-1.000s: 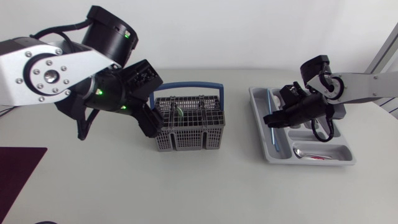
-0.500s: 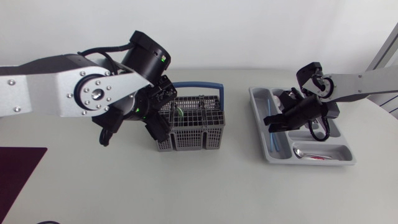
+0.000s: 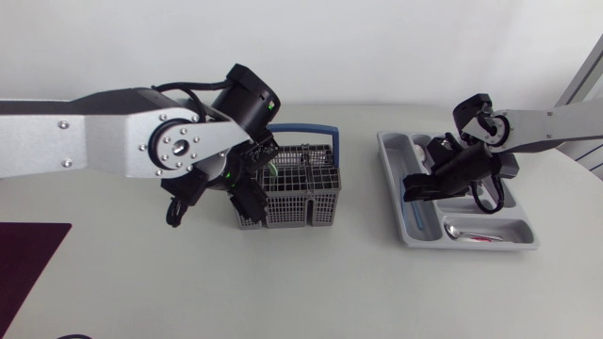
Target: Unload the cutlery basket into the drawer organizer.
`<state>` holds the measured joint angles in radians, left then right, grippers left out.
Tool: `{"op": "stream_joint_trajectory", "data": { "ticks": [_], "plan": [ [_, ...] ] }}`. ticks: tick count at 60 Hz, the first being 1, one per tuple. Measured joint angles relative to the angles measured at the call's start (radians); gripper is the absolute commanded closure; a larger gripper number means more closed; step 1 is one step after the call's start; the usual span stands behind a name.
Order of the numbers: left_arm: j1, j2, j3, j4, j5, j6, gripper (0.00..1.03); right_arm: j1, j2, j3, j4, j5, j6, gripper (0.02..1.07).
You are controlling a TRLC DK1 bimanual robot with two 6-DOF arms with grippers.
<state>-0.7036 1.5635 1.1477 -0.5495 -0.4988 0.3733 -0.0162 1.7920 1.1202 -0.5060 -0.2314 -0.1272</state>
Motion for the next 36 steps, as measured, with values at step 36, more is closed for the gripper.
{"op": "stream_joint_trajectory", "data": {
  "ticks": [36],
  "plan": [
    [0.031,0.053,0.003,0.001,-0.008,-0.015,0.43,0.014,-0.093,-0.035,-0.007,-0.003,-0.007,0.37]
  ]
}}
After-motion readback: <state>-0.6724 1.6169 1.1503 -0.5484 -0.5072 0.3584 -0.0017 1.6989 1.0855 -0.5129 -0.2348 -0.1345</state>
